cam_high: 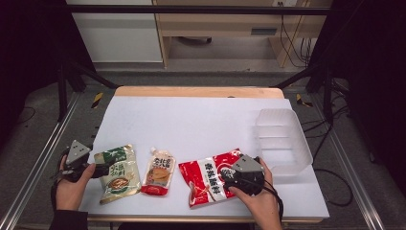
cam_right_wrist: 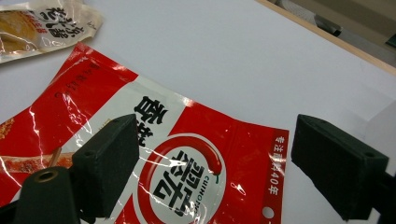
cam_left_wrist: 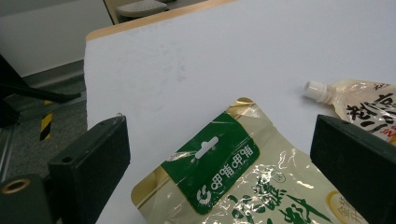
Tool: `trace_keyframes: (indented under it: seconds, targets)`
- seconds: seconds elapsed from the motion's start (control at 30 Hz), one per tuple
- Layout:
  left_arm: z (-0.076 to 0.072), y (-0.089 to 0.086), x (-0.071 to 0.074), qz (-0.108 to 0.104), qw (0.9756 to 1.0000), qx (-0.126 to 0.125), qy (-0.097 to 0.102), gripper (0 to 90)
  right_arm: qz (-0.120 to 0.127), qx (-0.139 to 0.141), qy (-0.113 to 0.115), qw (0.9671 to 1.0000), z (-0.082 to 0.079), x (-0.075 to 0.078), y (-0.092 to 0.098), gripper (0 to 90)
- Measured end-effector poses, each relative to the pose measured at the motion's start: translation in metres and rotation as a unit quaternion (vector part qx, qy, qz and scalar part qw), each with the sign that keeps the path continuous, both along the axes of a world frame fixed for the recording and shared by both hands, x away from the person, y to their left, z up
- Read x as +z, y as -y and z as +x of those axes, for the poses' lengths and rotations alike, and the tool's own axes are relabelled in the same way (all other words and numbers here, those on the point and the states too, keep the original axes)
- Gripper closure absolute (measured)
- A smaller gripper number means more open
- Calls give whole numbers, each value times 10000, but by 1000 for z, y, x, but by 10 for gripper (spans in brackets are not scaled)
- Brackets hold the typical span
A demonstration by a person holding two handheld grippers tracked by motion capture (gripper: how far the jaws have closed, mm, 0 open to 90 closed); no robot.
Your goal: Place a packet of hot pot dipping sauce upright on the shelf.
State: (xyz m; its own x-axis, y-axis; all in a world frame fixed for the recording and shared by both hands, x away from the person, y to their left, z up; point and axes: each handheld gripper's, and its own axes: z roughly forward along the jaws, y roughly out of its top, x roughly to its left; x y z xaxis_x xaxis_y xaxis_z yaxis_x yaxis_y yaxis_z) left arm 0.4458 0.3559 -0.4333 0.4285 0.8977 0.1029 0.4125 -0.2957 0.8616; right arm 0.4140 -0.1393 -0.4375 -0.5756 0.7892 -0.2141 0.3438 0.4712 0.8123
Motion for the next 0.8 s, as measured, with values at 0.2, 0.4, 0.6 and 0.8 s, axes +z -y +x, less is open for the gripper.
trace_keyframes:
  seconds: [0.2, 0.4, 0.6, 0.8]
  targets:
    - [1, -7, 0, -116, 9999, 26, 23, 48, 37, -21, -86, 10000, 0, -2, 0, 142]
    - [2, -13, 1, -163, 9998, 16, 85, 49, -44, 73, -133, 9999, 1, -4, -5, 130]
    - [4, -22, 0, -167, 9997, 37, 147, 54, -97, 87, -166, 9998, 1, -5, -7, 128]
    - [11, -32, -6, -71, 10000, 35, 21, 71, -197, 116, -185, 9996, 1, -6, -8, 127]
